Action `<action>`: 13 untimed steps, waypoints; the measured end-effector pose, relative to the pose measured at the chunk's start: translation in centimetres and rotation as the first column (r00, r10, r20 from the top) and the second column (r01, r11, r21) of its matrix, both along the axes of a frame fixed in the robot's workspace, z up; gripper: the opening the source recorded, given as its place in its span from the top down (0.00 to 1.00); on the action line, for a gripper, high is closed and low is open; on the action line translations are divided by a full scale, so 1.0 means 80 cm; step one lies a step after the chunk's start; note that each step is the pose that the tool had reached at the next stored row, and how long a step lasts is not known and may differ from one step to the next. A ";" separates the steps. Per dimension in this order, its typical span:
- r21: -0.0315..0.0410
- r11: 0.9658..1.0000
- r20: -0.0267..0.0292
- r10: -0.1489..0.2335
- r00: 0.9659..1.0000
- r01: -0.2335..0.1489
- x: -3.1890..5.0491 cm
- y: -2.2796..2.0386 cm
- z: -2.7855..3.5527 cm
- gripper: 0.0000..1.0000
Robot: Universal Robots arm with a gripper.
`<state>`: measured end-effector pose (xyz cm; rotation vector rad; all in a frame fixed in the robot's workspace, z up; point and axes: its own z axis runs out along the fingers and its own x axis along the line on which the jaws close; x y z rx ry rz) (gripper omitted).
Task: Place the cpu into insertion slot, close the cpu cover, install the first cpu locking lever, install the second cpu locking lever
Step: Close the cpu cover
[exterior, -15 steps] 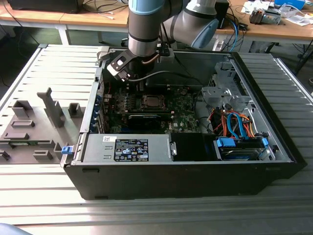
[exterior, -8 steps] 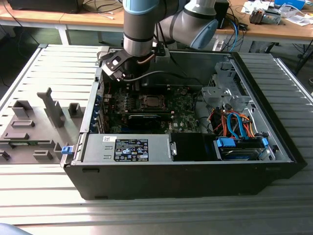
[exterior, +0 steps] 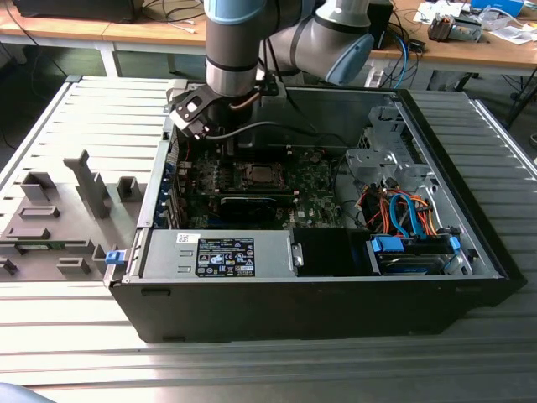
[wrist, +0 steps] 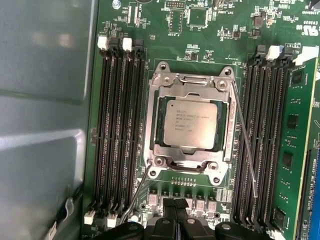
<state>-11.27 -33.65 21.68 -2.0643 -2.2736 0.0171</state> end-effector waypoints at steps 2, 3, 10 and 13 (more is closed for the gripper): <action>0.000 1.000 0.000 0.000 1.000 0.000 -0.002 0.0000 0.0000 0.89; 0.000 1.000 0.000 0.000 1.000 0.000 -0.003 0.0000 0.0000 0.89; 0.000 1.000 0.000 0.000 1.000 0.000 -0.009 0.0000 0.0000 0.89; 0.000 1.000 0.000 0.000 1.000 0.000 -0.010 0.0000 0.0000 0.89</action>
